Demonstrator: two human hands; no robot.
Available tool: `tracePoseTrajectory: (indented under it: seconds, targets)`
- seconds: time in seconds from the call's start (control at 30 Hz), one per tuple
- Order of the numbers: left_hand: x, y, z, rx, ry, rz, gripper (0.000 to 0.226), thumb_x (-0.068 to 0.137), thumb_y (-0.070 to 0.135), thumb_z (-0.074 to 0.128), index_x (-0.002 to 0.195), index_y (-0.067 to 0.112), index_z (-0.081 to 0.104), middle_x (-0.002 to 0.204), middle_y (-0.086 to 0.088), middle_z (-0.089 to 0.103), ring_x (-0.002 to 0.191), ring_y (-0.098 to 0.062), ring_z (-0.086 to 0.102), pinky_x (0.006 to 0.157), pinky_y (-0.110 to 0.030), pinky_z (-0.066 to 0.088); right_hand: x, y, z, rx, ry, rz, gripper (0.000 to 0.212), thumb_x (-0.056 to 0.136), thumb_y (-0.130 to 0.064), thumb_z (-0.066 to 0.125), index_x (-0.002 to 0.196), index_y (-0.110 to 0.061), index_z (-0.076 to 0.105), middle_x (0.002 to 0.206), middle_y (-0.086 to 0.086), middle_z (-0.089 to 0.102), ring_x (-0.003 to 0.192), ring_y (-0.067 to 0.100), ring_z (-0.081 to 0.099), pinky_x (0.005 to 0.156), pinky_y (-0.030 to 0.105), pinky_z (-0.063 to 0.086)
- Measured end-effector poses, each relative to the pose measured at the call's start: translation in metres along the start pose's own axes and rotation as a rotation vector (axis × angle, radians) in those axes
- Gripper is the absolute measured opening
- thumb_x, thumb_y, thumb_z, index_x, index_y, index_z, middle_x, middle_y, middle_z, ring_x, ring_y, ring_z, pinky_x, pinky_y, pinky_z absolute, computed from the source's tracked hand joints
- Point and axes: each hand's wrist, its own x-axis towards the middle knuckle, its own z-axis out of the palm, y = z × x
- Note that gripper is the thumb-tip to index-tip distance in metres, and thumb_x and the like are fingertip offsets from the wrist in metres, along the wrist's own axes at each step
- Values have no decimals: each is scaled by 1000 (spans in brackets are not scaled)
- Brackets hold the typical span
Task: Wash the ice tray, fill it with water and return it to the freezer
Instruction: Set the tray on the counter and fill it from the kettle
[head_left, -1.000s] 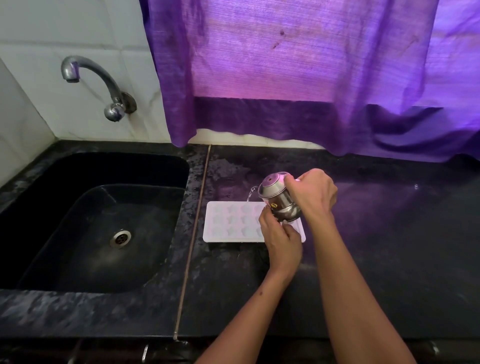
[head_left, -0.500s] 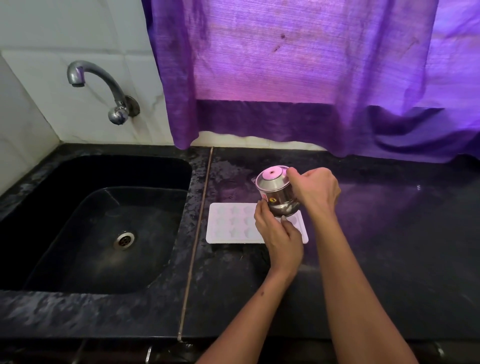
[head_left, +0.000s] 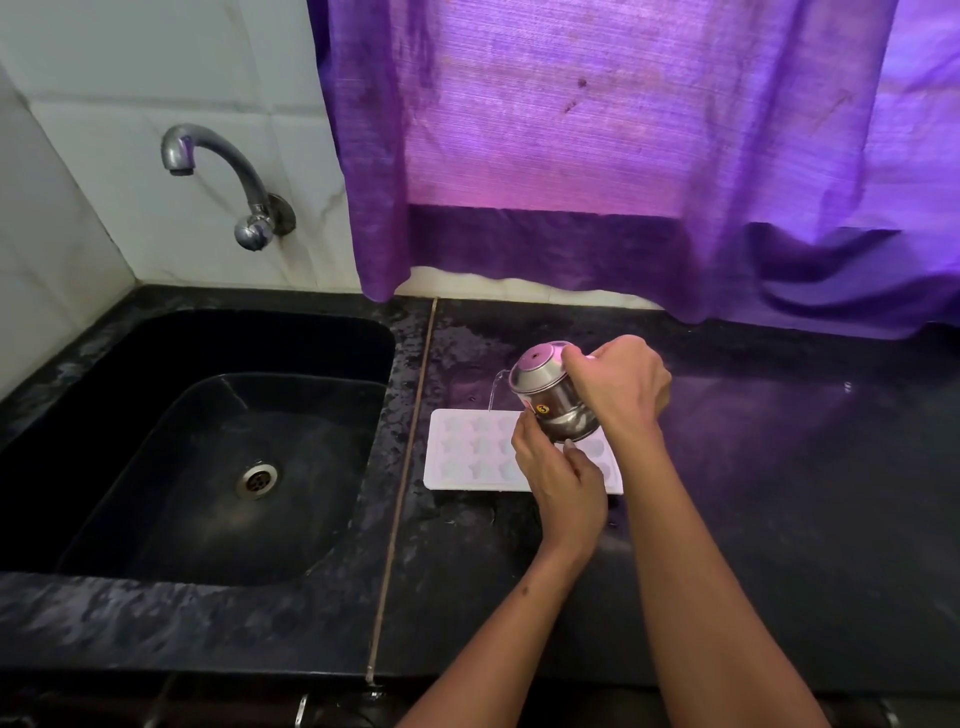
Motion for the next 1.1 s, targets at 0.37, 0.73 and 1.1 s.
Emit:
tracePoseTrajectory:
  seconds: [0.37, 0.73, 1.1]
  targets:
    - [-1, 2, -4, -15, -20, -19, 63, 80, 4, 40, 142, 8, 31, 138, -4, 35, 126, -19, 39, 106, -36, 37, -3, -5, 3, -19, 0, 8, 33, 87, -40, 58, 79, -9, 69, 70, 2, 57, 58, 15, 44, 53, 25, 30]
    - [-1, 3, -6, -1, -24, -24, 61, 83, -7, 43, 142, 7, 31, 138, -5, 35, 125, -18, 39, 104, -28, 35, -5, -6, 3, -7, 6, 17, 34, 85, -41, 59, 78, -10, 68, 72, 3, 59, 68, 22, 52, 60, 27, 35]
    - [1, 3, -10, 4, 25, 75, 65, 80, 8, 37, 144, 4, 28, 149, -9, 26, 138, -19, 27, 113, -36, 30, -5, -6, 0, 143, 43, 71, 47, 79, -50, 58, 71, -4, 67, 69, 5, 63, 65, 23, 54, 55, 27, 33]
